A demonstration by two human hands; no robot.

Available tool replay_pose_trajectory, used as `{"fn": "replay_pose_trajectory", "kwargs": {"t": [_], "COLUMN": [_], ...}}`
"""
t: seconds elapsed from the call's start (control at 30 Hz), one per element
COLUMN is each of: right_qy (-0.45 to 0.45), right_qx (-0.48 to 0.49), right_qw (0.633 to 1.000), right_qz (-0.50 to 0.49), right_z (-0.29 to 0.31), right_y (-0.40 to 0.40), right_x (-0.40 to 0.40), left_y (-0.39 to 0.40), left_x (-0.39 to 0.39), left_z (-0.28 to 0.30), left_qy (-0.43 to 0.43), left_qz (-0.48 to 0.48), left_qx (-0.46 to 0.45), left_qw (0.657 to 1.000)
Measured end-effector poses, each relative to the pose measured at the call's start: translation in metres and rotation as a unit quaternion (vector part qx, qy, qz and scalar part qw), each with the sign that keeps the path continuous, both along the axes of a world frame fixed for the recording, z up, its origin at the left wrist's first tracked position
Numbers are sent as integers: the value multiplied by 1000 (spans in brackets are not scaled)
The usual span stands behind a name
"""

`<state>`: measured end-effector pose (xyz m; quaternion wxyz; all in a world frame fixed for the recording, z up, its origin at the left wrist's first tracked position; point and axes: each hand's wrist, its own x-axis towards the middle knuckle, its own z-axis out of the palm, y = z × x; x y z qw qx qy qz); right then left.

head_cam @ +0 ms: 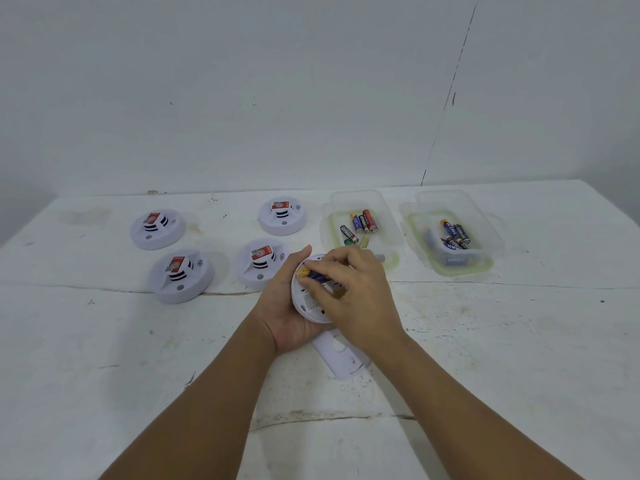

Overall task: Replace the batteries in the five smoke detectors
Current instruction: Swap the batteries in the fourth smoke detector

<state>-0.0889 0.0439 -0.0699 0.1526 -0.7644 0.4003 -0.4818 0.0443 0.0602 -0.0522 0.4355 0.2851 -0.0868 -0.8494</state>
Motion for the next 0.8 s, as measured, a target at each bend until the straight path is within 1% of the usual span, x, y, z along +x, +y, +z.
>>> {"fn": "replay_pose_trajectory", "kwargs": {"t": [0.23,0.3,0.4,0.47,0.57,0.8], "right_qy": [-31,-47,-119,-166,-201,-244], "right_qx": [48,77,152,177,191,181], "right_qw": [998,996,981,970,961,953], "right_qz": [-8,-12,0,8,15,6], "right_z": [1,4,6,5,3,-7], "right_y": [8,11,14,17,21,25], "right_x": [4,5,4,4,4,6], "left_y": [0,-1,-1,-2,-2,-2], "left_x": [0,-1,-1,-1,-1,-1], "left_z": [0,-1,-1,-2,-2,-2], "left_qy": [-4,-3,-8,-13,-9,-10], "left_qz": [2,8,14,13,11,7], "left_qx": [9,6,5,7,5,9], "left_qw": [1000,1000,1000,1000,1000,1000]}}
